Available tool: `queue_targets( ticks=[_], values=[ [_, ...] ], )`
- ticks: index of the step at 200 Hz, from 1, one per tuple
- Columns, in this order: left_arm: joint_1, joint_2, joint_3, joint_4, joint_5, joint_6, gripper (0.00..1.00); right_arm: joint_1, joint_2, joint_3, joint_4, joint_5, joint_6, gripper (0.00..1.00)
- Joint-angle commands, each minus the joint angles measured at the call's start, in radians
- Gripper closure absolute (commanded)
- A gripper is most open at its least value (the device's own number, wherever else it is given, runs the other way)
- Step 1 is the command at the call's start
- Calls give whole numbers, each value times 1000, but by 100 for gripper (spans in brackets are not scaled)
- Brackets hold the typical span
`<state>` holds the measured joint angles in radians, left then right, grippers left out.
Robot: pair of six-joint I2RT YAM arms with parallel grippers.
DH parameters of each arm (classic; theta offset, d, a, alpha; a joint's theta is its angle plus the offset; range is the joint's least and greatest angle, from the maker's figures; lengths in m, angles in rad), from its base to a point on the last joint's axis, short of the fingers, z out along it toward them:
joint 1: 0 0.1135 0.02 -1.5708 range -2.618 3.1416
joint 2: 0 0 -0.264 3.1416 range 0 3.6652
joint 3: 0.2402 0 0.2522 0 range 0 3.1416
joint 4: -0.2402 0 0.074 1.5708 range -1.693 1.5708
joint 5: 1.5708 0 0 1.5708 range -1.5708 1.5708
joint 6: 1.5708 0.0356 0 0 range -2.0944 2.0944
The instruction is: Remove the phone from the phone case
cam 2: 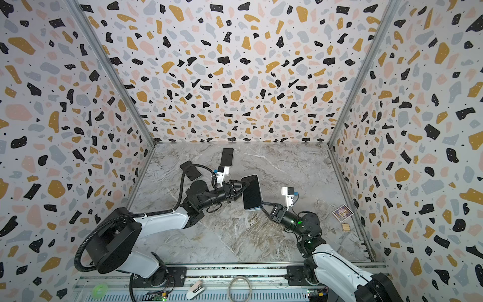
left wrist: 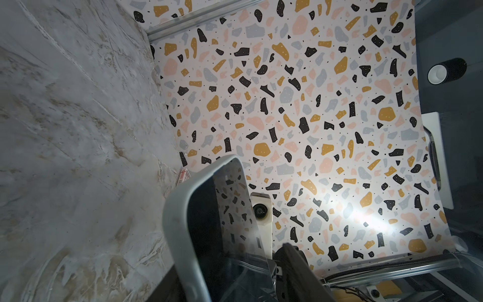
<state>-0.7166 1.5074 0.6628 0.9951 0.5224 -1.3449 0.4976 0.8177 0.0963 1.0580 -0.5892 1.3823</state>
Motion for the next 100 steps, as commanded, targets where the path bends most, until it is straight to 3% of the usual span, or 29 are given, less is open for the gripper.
queue_targets(
  ticks=[1, 49, 100],
  values=[
    [-6, -22, -1, -1, -7, 38, 37, 4, -28, 19, 77, 9, -6, 100],
    [-6, -124, 49, -307, -107, 243, 25, 6, -34, 17, 74, 9, -5, 100],
    [-6, -292, 133, -643, -323, 502, 14, 6, -50, 19, 59, 11, -9, 100]
  ],
)
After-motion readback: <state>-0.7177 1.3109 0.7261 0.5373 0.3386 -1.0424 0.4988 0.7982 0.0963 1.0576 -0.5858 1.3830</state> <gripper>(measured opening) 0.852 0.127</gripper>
